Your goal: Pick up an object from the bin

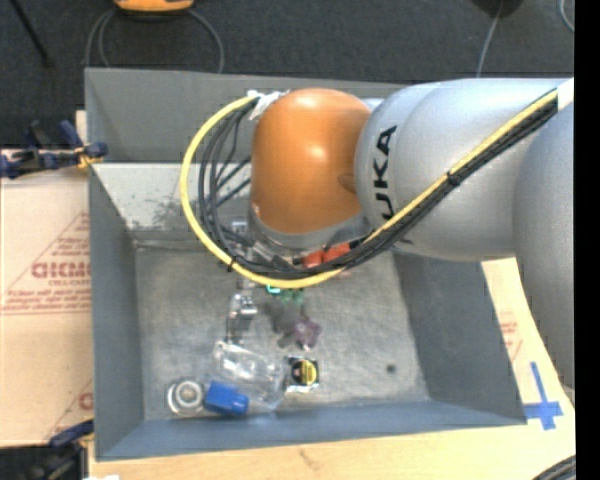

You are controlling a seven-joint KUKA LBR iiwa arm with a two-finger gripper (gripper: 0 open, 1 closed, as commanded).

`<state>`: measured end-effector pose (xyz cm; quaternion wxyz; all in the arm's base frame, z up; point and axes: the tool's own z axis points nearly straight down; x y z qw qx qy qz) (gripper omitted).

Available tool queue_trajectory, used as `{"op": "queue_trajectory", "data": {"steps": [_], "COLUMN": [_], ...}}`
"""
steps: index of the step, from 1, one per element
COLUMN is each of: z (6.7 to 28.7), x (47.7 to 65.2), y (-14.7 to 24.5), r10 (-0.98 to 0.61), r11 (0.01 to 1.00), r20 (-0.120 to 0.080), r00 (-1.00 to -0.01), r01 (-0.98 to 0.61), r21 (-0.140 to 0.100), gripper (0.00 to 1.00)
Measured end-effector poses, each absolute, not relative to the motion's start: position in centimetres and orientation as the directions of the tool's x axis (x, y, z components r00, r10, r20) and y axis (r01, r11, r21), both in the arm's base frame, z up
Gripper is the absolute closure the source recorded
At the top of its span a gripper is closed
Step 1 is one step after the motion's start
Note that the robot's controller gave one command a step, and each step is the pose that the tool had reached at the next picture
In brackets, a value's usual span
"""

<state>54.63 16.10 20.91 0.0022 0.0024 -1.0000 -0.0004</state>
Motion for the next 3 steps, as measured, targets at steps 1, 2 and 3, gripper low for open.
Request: {"op": "queue_trajectory", "data": {"steps": [1,2,3], "z": [11.1,10.6,17.5], "x": [51.3,51.1,49.9], "y": [12.6,12.3,12.8], "r10": [-0.183,-0.178,-0.095], "r11": [0.983,0.984,0.996], "r20": [-0.016,-0.01,-0.005], "r00": [-0.983,-0.984,-0.996], "r01": [-0.183,-0.178,-0.095], "r21": [0.005,0.002,0.002], "gripper": [0.0,1.0,1.0]}}
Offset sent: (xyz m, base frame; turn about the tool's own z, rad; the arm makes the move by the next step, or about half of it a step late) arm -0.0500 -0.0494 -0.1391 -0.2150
